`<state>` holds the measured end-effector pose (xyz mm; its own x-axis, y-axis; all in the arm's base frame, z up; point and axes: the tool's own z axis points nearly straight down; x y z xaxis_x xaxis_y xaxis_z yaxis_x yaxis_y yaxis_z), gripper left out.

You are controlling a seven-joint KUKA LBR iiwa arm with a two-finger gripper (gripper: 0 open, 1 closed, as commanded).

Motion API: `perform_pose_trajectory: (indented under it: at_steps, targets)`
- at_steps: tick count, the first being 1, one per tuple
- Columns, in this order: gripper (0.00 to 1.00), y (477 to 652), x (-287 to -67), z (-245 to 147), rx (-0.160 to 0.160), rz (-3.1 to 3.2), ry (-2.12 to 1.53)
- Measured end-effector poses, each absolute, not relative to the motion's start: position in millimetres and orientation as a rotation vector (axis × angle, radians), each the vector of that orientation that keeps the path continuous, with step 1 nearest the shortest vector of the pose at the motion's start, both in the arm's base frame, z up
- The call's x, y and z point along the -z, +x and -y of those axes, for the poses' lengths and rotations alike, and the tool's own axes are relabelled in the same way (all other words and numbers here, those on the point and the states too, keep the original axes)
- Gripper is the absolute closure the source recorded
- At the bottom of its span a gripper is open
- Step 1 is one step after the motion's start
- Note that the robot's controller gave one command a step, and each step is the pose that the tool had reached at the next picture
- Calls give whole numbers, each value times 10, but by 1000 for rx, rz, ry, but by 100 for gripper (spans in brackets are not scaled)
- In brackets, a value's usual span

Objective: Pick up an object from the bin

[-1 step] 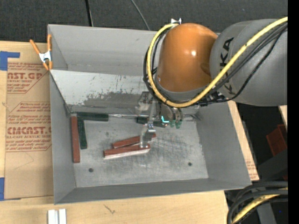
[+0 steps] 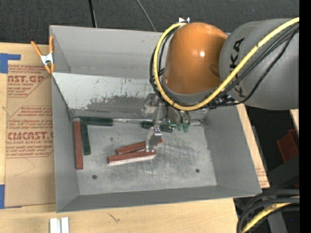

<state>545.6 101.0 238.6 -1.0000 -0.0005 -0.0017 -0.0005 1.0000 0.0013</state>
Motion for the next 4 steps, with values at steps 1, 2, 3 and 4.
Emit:
perform_pose_trajectory:
  at_steps: [1, 2, 3, 4]
  targets:
    - [0, 5486, -1813, -965, -2, -3133, -82]
    - [100, 5497, -756, -941, -5, -3137, -54]
    - [100, 5497, -756, -941, -5, -3137, -53]
    - [100, 5808, -2198, -1024, -1, -3138, -69]
